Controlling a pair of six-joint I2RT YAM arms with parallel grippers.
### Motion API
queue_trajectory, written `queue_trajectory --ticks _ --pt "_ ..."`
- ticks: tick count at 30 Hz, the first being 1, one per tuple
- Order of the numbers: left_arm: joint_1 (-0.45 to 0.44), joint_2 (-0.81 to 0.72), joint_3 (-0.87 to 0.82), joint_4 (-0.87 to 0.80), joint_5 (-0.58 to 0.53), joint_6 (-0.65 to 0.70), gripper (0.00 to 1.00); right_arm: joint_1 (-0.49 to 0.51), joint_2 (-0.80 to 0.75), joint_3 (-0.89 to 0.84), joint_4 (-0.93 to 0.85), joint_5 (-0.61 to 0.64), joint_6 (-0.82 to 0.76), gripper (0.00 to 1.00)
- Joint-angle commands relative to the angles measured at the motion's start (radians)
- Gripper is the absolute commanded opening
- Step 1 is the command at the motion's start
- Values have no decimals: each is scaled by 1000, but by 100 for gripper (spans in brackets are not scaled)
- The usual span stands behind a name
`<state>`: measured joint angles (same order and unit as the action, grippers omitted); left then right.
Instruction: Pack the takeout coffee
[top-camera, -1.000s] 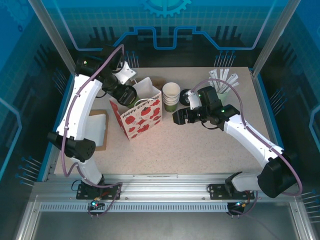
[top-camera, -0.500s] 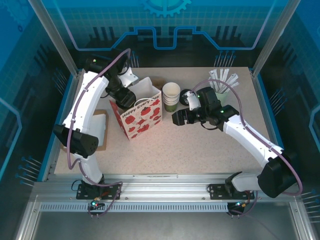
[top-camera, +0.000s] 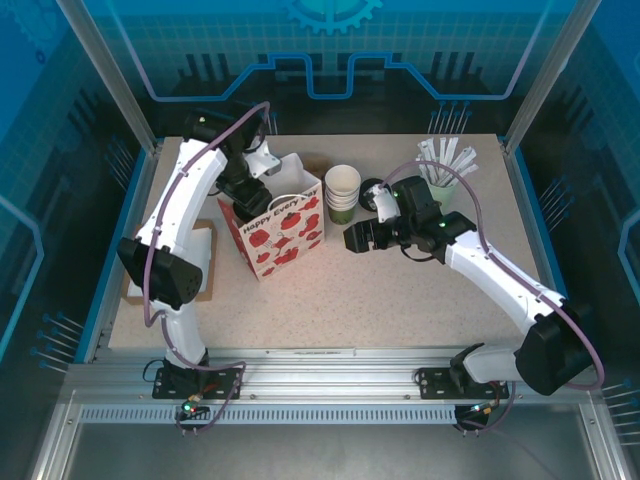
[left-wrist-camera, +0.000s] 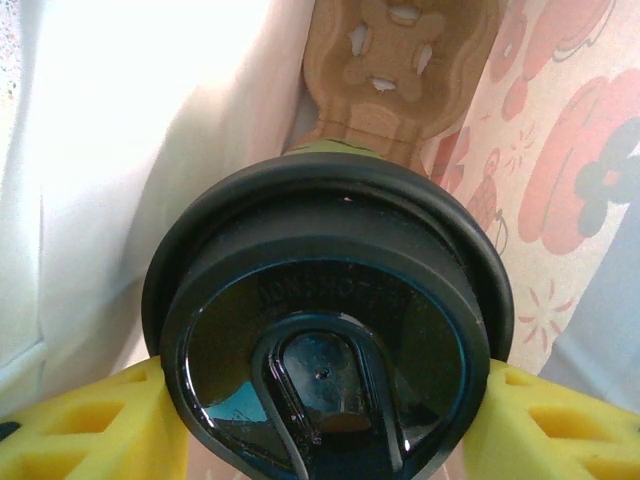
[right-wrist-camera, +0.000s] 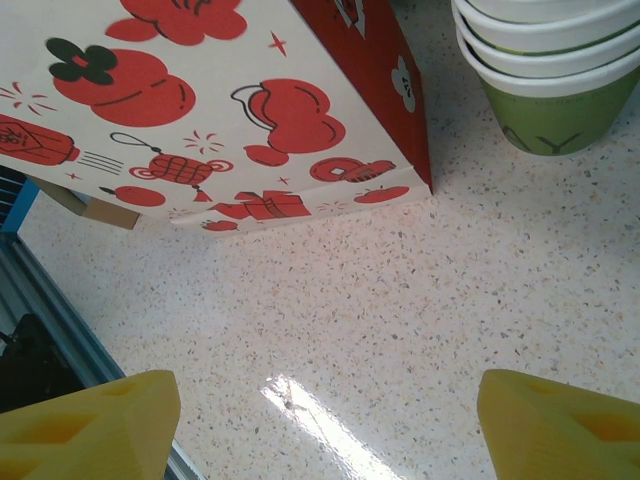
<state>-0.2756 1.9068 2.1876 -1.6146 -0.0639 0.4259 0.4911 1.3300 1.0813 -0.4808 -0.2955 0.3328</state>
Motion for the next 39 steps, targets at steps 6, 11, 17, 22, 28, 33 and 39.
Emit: queue_trajectory --ticks 6,11,17,22,28,33,39 --pt "-1 12 -67 -11 -8 22 48 14 8 -23 18 -4 8 79" --pt "-6 2 -96 23 -1 54 49 14 5 -26 19 -4 9 79" --pt "-19 0 -133 64 -5 103 49 14 3 -27 18 -4 10 79" --pt "-22 5 -124 74 -3 142 49 15 3 -28 16 -6 11 79" --pt "-26 4 -136 83 3 191 49 15 5 -28 19 -9 11 79" --pt "-26 3 -137 88 5 200 49 14 12 37 21 -42 5 79" --pt "-29 3 -138 89 4 198 49 11 84 193 64 -57 27 75"
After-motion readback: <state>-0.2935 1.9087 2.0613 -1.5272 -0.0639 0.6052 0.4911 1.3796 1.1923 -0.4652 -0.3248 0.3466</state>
